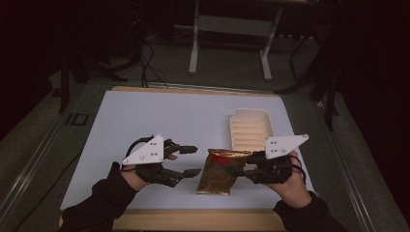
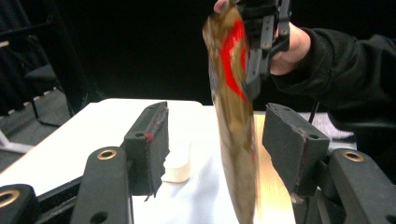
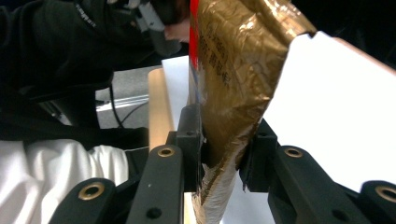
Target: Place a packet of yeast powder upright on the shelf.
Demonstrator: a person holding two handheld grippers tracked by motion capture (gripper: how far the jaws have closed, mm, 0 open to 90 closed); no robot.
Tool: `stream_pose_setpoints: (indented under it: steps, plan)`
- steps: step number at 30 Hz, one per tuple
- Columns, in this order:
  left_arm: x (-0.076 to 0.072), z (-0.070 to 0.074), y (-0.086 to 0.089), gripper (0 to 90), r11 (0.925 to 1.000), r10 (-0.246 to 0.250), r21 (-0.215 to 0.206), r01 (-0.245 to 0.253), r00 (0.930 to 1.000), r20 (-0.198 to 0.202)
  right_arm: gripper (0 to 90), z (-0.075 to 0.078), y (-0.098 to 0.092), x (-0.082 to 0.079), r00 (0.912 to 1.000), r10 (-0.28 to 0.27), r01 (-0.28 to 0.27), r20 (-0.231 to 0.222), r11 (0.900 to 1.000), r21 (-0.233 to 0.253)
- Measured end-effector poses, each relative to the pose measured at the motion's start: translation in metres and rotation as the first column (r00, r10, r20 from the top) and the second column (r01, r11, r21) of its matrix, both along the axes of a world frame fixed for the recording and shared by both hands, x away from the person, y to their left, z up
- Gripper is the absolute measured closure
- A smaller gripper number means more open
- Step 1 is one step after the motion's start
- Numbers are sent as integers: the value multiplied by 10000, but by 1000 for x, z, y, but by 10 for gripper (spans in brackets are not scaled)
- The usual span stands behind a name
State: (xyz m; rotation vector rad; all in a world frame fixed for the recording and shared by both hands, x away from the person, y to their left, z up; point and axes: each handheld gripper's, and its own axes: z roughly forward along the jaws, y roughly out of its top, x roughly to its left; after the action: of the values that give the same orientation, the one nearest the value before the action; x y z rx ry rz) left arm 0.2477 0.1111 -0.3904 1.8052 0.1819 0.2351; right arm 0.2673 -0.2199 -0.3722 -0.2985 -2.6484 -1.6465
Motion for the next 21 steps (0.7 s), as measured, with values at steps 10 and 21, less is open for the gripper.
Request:
stream_pose_setpoints:
  steps: [10, 21]
  plan:
    - [-2, -25, 2, 138, 9972, 745, 3, -752, 9879, -1358, 728, 22, -17, 16, 9948, -478, 466, 898, 9988, 154]
    - [-8, -46, 9, 28, 9965, 805, -96, -834, 9817, -1727, 729, 33, -36, 35, 9790, -1086, 1083, 1725, 9941, 115]
